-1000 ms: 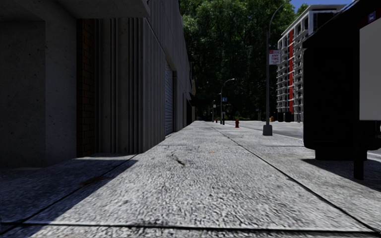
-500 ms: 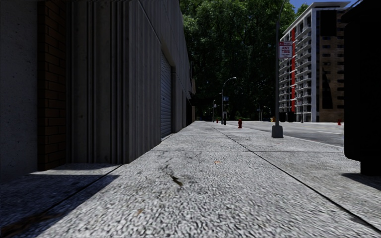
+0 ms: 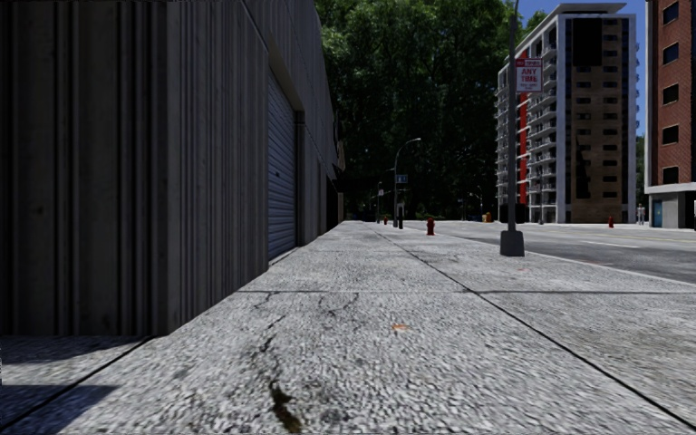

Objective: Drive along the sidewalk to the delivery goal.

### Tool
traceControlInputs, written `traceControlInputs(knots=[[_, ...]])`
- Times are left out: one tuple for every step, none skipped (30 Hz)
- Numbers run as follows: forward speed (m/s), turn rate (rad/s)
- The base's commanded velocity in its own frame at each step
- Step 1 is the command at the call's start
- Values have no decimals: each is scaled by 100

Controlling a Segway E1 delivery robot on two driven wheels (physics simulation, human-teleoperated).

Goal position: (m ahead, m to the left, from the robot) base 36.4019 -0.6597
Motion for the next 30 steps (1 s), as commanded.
traceControlInputs(knots=[[200, 0], [200, 0], [200, 0], [200, 0], [200, 0], [200, 0], [200, 0], [200, 0], [200, 0], [200, 0], [200, 0], [200, 0], [200, 0], [200, 0], [200, 0], [200, 0], [200, 0], [200, 0], [200, 0], [200, 0], [200, 0], [200, 0], [200, 0], [200, 0], [200, 0], [200, 0], [200, 0], [200, 0], [200, 0], [200, 0]])
